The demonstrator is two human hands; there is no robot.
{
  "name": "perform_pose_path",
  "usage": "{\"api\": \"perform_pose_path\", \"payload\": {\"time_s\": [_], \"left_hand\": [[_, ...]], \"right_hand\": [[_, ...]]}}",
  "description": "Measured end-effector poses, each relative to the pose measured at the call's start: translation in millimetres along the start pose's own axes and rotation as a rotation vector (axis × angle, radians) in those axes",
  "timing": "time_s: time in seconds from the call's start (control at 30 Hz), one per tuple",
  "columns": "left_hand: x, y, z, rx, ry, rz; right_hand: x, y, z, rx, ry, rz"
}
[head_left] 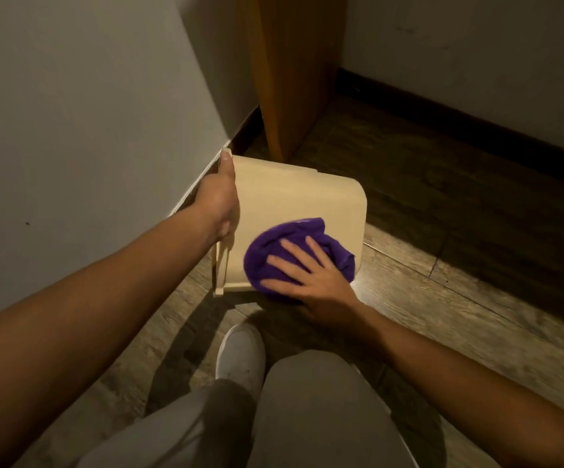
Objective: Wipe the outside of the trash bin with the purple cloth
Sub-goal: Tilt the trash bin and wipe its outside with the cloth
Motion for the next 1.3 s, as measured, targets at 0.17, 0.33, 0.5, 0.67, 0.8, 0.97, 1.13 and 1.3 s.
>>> {"api": "perform_pose_path", "payload": {"time_s": [0.17,0.33,0.5,0.67,0.8,0.97,1.13,1.3], "left_hand": [[6.9,2.5,6.4,-0.019,-0.011,-0.014],[17.2,4.9,14.2,0.058,-0.007,-0.099],[20.7,25.2,21.0,0.002,-0.212,0.045],[18.8,33.2,46.4,0.131,-0.605,-0.176],[-12.3,2.0,67.2,0.471,-0.613,-0.566],[-22.0,-17.2,74.3,0.814,-0.467,-0.496],[2.2,10.0,76.7,0.87,-0.34,-0.449],[11.4,33.4,70.6,0.838,-0.288,-0.351]], "right_hand": [[-26.8,60.0,-5.3,0.382,0.133,0.061],[-37.6,93.1,-58.2,0.853,0.318,-0.05],[-27.9,42.1,-81.0,0.569,0.294,-0.09],[-39.5,58.6,-56.0,0.648,0.354,-0.073],[-45.4,83.7,-46.4,0.792,0.415,-0.081],[-41.0,92.2,-44.5,0.998,0.491,-0.232],[-54.0,86.5,-66.6,1.166,0.559,-0.449],[-54.0,23.1,-74.8,0.764,0.4,-0.299]]}}
Point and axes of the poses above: each hand's wrist, its own z-axis away from the middle knuckle, its own x-axis out of the palm, y = z × x, the point moved 6 cm from there along -z, towards the middle knuckle, and after that the axes turned 11 degrees about y, right-handed, at the moved point
